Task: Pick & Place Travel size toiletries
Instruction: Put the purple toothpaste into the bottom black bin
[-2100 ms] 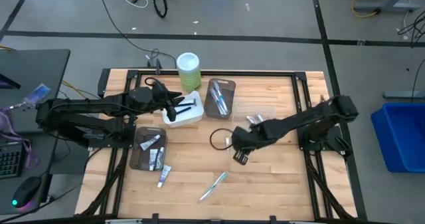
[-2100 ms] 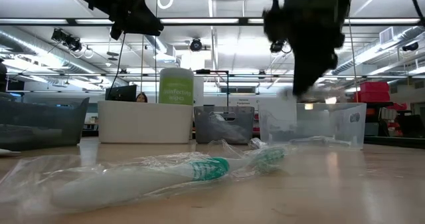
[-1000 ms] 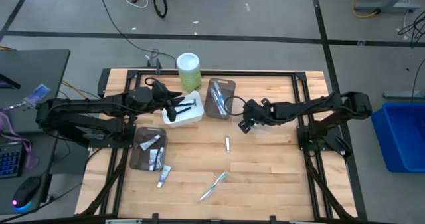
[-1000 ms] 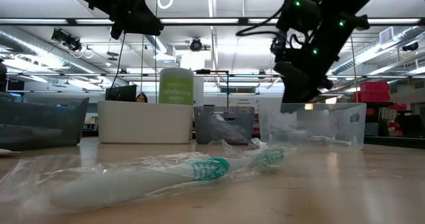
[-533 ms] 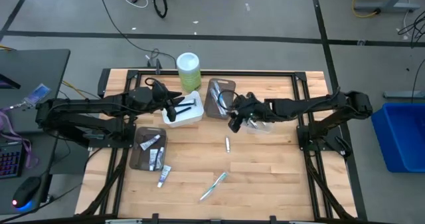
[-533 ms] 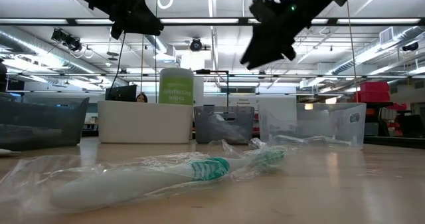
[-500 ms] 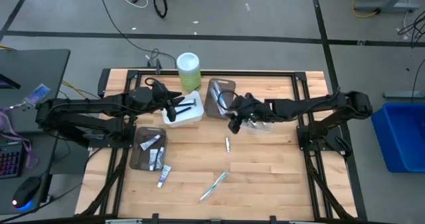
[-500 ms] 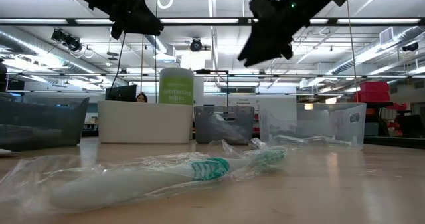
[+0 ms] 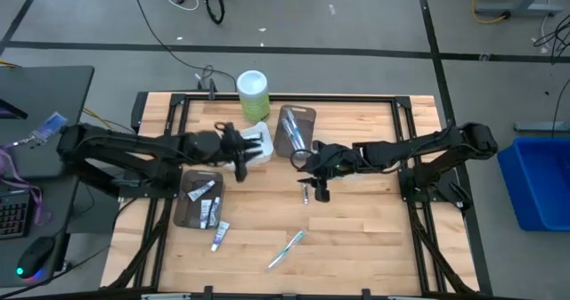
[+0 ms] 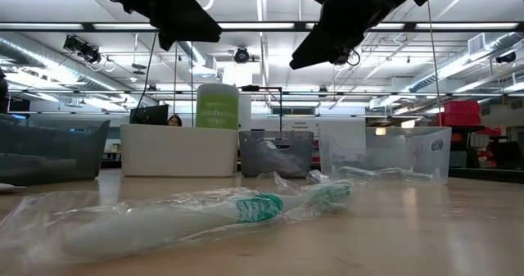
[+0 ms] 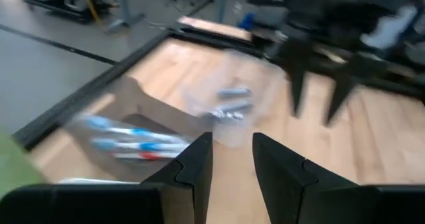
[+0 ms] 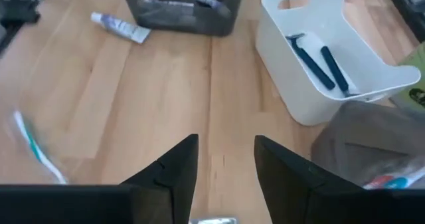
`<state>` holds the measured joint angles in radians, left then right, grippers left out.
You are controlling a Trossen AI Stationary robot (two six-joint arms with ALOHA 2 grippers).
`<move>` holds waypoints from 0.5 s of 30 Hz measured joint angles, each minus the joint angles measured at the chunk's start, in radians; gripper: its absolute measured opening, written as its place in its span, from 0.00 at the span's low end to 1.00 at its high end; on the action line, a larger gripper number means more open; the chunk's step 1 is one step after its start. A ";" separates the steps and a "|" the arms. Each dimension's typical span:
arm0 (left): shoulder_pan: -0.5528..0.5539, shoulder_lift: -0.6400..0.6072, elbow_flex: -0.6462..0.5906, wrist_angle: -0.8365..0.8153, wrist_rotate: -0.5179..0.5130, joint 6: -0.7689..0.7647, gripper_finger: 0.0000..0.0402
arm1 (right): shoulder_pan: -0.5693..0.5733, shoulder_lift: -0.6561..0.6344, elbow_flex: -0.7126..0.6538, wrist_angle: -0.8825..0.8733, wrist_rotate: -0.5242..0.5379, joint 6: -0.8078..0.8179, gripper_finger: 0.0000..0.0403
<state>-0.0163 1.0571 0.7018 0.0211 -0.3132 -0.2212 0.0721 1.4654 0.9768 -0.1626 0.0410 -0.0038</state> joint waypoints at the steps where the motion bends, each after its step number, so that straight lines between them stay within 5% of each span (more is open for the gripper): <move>1: -0.025 0.019 0.008 -0.002 -0.011 -0.004 0.28 | 0.000 0.000 0.000 -0.002 0.001 -0.021 0.38; 8: -0.211 0.092 0.102 -0.068 -0.099 -0.066 0.28 | 0.000 0.009 0.000 0.006 0.002 -0.068 0.39; 15: -0.356 0.125 0.297 -0.377 -0.172 -0.324 0.28 | -0.002 0.010 0.000 0.017 0.002 -0.161 0.38</move>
<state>-0.3720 1.1818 0.9989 -0.3555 -0.4851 -0.5454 0.0700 1.4757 0.9764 -0.1453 0.0426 -0.1647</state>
